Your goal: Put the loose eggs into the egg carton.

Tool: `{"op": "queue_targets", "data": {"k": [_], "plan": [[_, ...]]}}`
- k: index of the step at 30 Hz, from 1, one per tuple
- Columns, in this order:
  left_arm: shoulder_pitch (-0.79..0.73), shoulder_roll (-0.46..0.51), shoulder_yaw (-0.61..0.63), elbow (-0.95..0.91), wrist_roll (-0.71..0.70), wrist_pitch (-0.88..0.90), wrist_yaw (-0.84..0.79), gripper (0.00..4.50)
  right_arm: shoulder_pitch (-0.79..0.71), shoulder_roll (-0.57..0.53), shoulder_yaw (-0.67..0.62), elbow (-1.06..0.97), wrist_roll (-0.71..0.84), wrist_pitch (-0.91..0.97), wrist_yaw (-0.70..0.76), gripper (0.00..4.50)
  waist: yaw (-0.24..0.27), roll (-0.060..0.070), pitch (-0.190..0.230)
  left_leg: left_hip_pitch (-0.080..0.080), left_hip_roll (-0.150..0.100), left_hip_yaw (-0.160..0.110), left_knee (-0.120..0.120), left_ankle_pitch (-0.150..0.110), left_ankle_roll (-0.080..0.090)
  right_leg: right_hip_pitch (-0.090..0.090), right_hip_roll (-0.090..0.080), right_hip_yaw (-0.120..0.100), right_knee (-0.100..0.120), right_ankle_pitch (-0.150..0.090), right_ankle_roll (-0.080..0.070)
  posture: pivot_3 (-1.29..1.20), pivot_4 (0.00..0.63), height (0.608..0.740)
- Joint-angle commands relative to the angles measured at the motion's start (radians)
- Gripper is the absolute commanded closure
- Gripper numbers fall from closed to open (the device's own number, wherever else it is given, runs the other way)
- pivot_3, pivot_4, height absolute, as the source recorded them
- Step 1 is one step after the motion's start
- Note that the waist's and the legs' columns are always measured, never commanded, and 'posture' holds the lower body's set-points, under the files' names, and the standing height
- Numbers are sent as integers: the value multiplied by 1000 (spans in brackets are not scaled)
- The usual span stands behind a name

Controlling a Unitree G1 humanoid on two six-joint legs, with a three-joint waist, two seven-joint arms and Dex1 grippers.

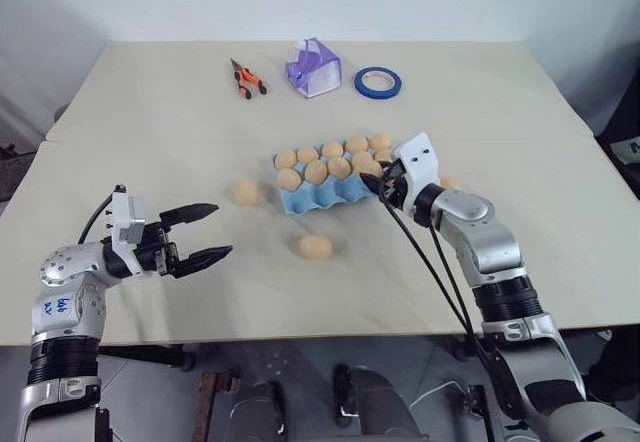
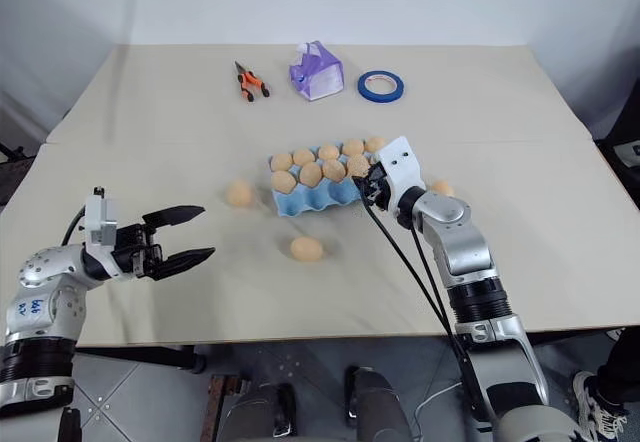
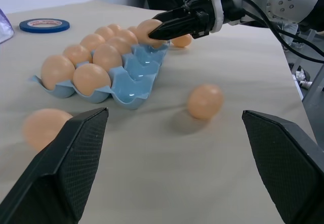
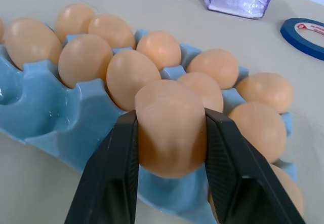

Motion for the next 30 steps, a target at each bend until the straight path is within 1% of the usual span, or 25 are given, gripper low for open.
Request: {"op": "queue_targets", "data": {"k": [1, 4, 5, 11, 14, 16, 19, 23, 27, 30], "plan": [[8, 10, 36, -41, -32, -9, 7, 0, 7, -25, -18, -61, 1, 12, 15, 1364, -3, 0, 0, 0, 0, 0, 0, 0, 0, 0, 0, 0, 0, 0, 0, 0, 150, 740], [7, 7, 35, -43, -32, -8, 9, 0, 23, -38, -23, -102, 10, 33, 25, 299, -7, 0, 0, 0, 0, 0, 0, 0, 0, 0, 0, 0, 0, 0, 0, 0, 150, 740], [4, 5, 33, -41, -31, -8, 9, 0, 28, -42, -25, -116, 11, 40, 29, 13, -8, 0, 0, 0, 0, 0, 0, 0, 0, 0, 0, 0, 0, 0, 0, 0, 150, 740], [-22, -6, 20, -27, -25, -8, 7, 0, 64, -79, -54, -204, 28, 63, 51, 13, -10, 0, 0, 0, 0, 0, 0, 0, 0, 0, 0, 0, 0, 0, 0, 0, 150, 740], [-31, -10, 17, -21, -23, -9, 5, 0, 123, -133, -109, -291, 71, 83, 84, 13, -7, 0, 0, 0, 0, -1, -1, 0, 0, 0, 0, 0, 0, 0, 0, 0, 150, 740], [-35, -12, 16, -15, -21, -10, 2, 0, 197, -190, -171, -359, 111, 88, 121, 13, -1, 0, 0, 0, 0, -1, -1, 0, 0, 0, -1, 0, -1, 0, 0, 0, 150, 740], [-36, -13, 15, -10, -21, -12, -2, 0, 280, -246, -232, -421, 157, 97, 158, 13, 13, 0, 0, 0, -1, 0, -1, -1, 0, 0, 0, 0, -2, 0, 1, 0, 150, 740], [-48, -16, 10, 7, -18, -14, -5, 0, 485, -346, -370, -480, 208, 57, 250, 13, 17, 0, 0, 0, 0, 0, -1, -1, 0, 1, 1, 0, -3, 0, 1, 0, 150, 740], [-57, -16, 8, 20, -18, -17, -9, 0, 601, -385, -447, -500, 240, 49, 276, 13, 11, 0, 0, 0, 0, 0, 0, -1, 0, 1, 1, 0, -3, -1, 1, 0, 150, 740], [-62, -15, 8, 27, -18, -18, -11, 0, 655, -402, -492, -505, 251, 42, 291, 13, 13, 0, 0, 2, 0, 1, 0, -1, -1, 1, 2, 1, -3, -1, 2, 0, 150, 740]]}}
